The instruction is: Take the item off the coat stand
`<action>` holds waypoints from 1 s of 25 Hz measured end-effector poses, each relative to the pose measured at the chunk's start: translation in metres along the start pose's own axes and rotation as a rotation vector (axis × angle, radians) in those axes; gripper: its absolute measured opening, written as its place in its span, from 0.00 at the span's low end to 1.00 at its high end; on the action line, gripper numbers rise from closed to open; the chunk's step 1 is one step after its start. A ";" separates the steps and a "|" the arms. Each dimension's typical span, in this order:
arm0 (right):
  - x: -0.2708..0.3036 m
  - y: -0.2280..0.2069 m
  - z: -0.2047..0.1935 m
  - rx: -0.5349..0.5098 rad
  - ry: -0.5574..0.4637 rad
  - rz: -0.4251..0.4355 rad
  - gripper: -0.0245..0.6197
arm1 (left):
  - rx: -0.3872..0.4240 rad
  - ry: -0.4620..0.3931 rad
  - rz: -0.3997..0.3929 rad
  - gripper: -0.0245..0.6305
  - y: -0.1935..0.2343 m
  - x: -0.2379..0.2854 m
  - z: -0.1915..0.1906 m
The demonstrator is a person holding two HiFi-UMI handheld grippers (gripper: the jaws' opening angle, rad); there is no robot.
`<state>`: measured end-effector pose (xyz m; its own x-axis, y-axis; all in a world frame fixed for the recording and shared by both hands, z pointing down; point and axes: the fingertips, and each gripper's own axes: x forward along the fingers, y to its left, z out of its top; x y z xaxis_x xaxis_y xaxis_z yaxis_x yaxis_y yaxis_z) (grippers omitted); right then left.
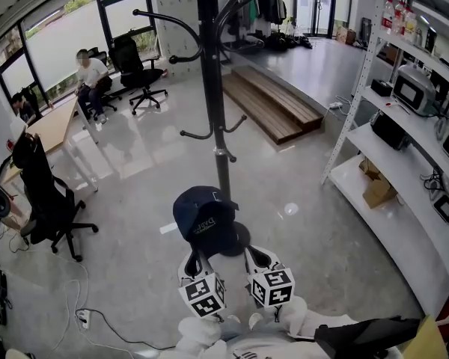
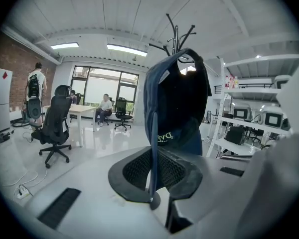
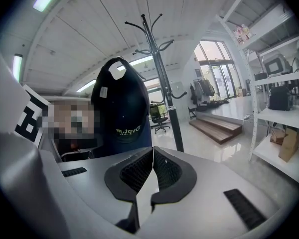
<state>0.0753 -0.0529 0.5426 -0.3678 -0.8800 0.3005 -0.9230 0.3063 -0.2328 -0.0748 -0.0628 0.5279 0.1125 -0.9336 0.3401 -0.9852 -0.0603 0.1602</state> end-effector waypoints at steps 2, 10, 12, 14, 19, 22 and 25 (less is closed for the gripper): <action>0.001 0.005 0.006 0.000 -0.007 0.000 0.06 | 0.010 0.000 -0.010 0.07 0.001 -0.001 0.004; 0.012 0.024 0.016 -0.002 -0.034 0.010 0.06 | 0.032 -0.016 -0.027 0.07 0.017 -0.001 0.013; 0.014 0.027 0.015 0.002 -0.034 0.009 0.06 | 0.035 -0.009 -0.021 0.07 0.021 0.000 0.011; 0.015 0.030 0.014 -0.008 -0.029 0.007 0.06 | 0.029 -0.001 -0.018 0.07 0.024 0.001 0.007; 0.012 0.027 0.015 -0.026 -0.029 -0.003 0.06 | 0.023 0.003 -0.029 0.07 0.019 0.003 0.005; 0.010 0.023 0.017 -0.024 -0.036 -0.010 0.06 | 0.023 0.000 -0.035 0.07 0.014 0.004 0.006; 0.008 0.021 0.018 -0.023 -0.037 -0.018 0.06 | 0.018 0.000 -0.040 0.07 0.013 0.004 0.007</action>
<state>0.0546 -0.0598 0.5238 -0.3470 -0.8981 0.2702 -0.9320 0.2981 -0.2060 -0.0878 -0.0695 0.5250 0.1516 -0.9303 0.3341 -0.9821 -0.1036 0.1571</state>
